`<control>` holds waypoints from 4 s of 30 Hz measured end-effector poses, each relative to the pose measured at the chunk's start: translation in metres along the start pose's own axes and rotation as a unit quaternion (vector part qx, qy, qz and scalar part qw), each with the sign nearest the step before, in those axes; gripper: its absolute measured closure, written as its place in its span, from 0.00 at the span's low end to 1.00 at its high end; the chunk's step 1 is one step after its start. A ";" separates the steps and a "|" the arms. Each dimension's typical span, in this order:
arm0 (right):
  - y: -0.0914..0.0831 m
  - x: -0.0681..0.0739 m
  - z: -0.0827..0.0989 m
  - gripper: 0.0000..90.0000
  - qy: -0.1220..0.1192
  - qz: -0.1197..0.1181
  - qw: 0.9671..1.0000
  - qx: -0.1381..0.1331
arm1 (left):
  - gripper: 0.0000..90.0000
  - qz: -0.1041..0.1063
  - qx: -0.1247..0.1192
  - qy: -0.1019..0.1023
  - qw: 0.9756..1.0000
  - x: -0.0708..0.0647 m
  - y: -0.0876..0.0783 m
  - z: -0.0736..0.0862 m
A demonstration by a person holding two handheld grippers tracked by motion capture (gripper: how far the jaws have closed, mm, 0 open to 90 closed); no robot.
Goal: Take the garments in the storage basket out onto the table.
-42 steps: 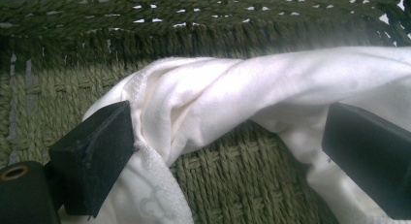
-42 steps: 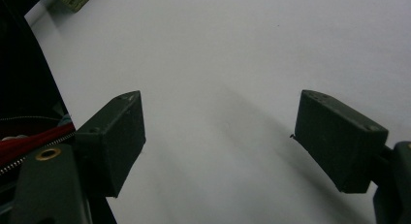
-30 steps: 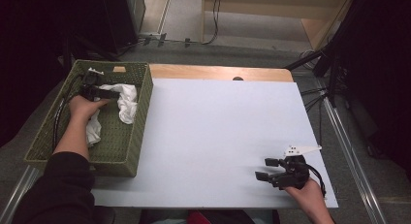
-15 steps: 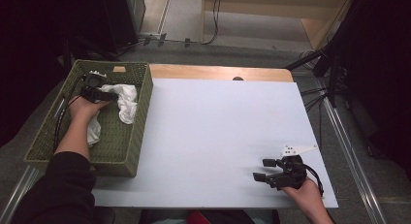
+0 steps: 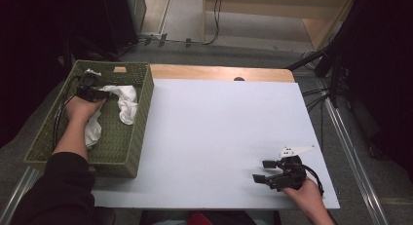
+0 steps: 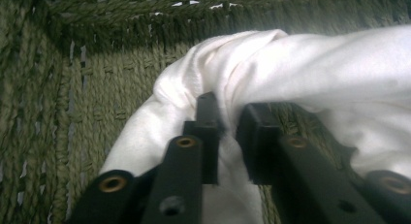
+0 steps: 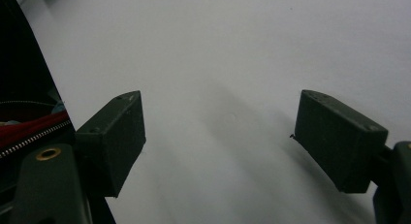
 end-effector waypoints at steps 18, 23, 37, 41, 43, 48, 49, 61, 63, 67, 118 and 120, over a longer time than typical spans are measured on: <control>-0.005 -0.001 -0.002 0.19 0.000 0.001 1.000 -0.012 | 0.94 0.043 -0.019 -0.025 0.999 -0.004 -0.034 -0.013; -0.003 0.001 -0.004 0.19 -0.005 -0.001 1.000 -0.010 | 0.94 0.071 -0.040 -0.020 0.996 -0.010 -0.049 -0.019; 0.004 0.003 -0.016 0.19 -0.022 -0.009 1.000 -0.007 | 0.95 0.103 -0.067 -0.017 0.992 -0.016 -0.099 -0.025; 0.005 0.005 -0.019 0.19 -0.028 -0.011 1.000 -0.006 | 0.94 0.106 -0.073 -0.005 0.992 -0.021 -0.115 -0.026; 0.005 0.006 -0.021 0.19 -0.032 -0.012 0.999 -0.006 | 0.95 0.110 -0.079 -0.001 0.991 -0.023 -0.123 -0.026; 0.008 0.006 -0.024 0.19 -0.036 -0.014 0.999 -0.004 | 0.95 0.127 -0.089 0.003 0.988 -0.025 -0.140 -0.027; 0.008 0.006 -0.025 0.19 -0.037 -0.015 0.999 -0.004 | 0.95 0.130 -0.088 0.000 0.988 -0.025 -0.143 -0.027; 0.011 0.007 -0.030 0.19 -0.044 -0.020 0.999 -0.004 | 0.95 0.152 -0.102 0.024 0.983 -0.037 -0.179 -0.036; 0.011 0.007 -0.031 0.19 -0.045 -0.019 0.999 -0.007 | 0.95 0.163 -0.108 0.029 0.980 -0.041 -0.187 -0.037; 0.011 0.007 -0.032 0.19 -0.045 -0.019 0.999 -0.007 | 0.95 0.169 -0.105 0.040 0.979 -0.046 -0.198 -0.040; 0.008 0.005 -0.035 0.19 -0.039 -0.023 0.999 -0.020 | 0.94 0.330 -0.073 0.253 0.907 -0.176 -0.293 -0.068; 0.008 0.005 -0.035 0.19 -0.042 -0.022 0.999 -0.022 | 0.94 0.333 -0.073 0.259 0.904 -0.184 -0.294 -0.069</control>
Point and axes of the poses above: each handheld gripper's, and its own axes: y roughly forward along the jaws, z roughly out of its underside, x roughly to its left, the point moved 4 cm from there along y, roughly forward along the jaws, and after that the axes turned 7 degrees about x, right-handed, at the moved point
